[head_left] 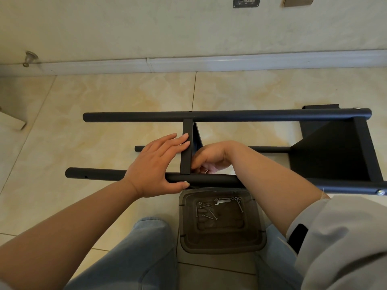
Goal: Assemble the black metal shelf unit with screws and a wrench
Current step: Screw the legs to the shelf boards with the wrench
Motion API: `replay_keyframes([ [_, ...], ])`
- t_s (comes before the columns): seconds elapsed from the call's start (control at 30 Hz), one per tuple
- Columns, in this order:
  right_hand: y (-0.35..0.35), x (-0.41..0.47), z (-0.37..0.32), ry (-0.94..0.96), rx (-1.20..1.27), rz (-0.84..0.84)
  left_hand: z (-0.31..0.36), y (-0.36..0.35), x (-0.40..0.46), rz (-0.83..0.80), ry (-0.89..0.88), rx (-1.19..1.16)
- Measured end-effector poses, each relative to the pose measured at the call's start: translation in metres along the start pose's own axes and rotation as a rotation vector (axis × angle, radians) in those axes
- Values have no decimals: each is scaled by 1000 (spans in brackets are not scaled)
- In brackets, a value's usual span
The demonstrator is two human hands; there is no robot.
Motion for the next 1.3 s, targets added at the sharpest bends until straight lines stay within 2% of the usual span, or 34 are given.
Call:
replay_keyframes([
  [0.43,-3,-1,-1,3,-16,6,-1,-1,0,-20,11,-11],
  [0.6,-6,-12,-4,47,-46,-56,-1,-1,0,-26,18,-8],
  [0.9,-6,-10,-4,22,-43,12,1,1,0,-23,13,-5],
  [1.13,-8,-15,-5,19,-55,-18,1,1,0,-24,12,0],
  [1.3,-6,-10,-6,26,-65,55,1,2,1,-36,19,-1],
])
Point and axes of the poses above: each hand's wrist, its own x-axis towards the middle knuckle, its own y-axis out of the back of the hand, z = x × y, the point moved 6 cm from there along x, towards the middle knuckle, and after that the axes turned 10 degrees about -y, right-handed, at the moved point
